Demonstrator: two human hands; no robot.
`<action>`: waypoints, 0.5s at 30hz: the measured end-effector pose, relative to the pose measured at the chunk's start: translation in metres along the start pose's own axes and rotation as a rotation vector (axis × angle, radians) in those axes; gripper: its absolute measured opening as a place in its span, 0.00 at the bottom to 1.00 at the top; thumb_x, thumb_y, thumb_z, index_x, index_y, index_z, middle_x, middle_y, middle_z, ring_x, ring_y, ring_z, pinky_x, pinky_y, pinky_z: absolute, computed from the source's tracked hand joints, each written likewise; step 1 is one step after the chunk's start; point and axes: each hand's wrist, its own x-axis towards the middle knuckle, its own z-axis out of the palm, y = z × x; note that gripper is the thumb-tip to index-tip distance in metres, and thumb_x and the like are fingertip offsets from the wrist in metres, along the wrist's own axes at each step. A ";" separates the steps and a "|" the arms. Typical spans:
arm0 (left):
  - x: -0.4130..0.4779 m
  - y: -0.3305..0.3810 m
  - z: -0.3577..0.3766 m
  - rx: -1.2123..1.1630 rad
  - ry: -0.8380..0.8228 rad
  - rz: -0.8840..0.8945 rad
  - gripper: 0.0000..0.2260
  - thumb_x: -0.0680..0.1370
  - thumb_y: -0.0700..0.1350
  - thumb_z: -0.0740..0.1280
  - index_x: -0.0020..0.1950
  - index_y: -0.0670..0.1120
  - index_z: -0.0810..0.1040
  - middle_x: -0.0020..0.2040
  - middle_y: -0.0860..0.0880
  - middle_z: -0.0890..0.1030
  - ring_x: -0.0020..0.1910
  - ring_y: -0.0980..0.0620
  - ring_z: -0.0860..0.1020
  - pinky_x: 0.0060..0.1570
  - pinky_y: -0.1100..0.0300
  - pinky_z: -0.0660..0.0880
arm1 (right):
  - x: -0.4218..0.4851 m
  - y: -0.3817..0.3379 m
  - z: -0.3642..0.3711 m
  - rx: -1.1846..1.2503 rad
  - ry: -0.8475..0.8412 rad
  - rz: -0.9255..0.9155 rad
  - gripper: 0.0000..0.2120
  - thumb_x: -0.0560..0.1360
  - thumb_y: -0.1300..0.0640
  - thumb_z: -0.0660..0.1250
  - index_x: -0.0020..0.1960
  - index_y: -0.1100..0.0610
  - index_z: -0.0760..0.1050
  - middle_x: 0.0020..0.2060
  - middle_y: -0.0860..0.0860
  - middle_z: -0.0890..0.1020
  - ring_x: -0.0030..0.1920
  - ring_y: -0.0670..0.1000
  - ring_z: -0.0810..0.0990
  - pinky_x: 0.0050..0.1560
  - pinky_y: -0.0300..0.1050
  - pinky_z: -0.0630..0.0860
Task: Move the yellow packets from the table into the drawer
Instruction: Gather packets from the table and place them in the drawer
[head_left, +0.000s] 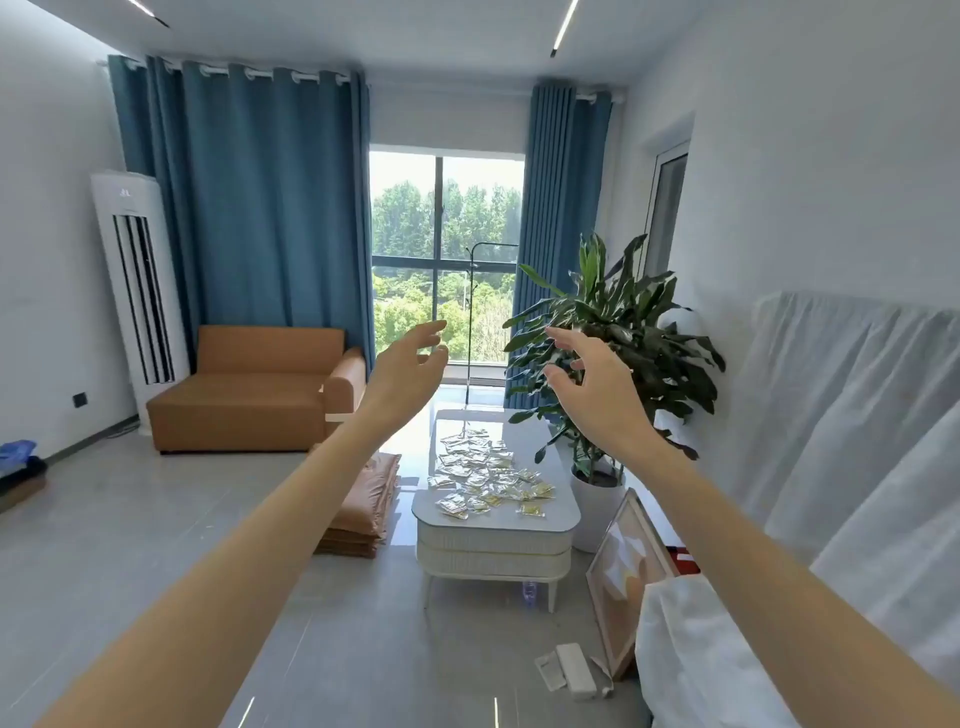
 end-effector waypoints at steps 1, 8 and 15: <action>0.007 -0.009 0.001 0.008 -0.008 0.000 0.18 0.82 0.45 0.57 0.72 0.51 0.67 0.68 0.49 0.74 0.61 0.51 0.74 0.55 0.61 0.66 | 0.006 0.007 0.011 -0.002 -0.001 0.008 0.21 0.79 0.57 0.62 0.72 0.52 0.68 0.66 0.51 0.73 0.66 0.52 0.71 0.68 0.54 0.69; 0.104 -0.113 0.021 -0.031 -0.041 -0.076 0.18 0.81 0.44 0.58 0.72 0.50 0.67 0.67 0.48 0.74 0.56 0.55 0.72 0.55 0.61 0.67 | 0.080 0.065 0.109 -0.041 -0.067 0.108 0.21 0.79 0.59 0.63 0.71 0.53 0.68 0.66 0.52 0.73 0.64 0.53 0.71 0.66 0.54 0.70; 0.197 -0.217 0.055 -0.055 -0.125 -0.205 0.18 0.81 0.45 0.59 0.72 0.50 0.67 0.67 0.47 0.74 0.61 0.50 0.74 0.58 0.58 0.69 | 0.154 0.141 0.198 -0.078 -0.120 0.219 0.20 0.78 0.58 0.64 0.70 0.53 0.70 0.64 0.52 0.74 0.62 0.53 0.74 0.64 0.53 0.71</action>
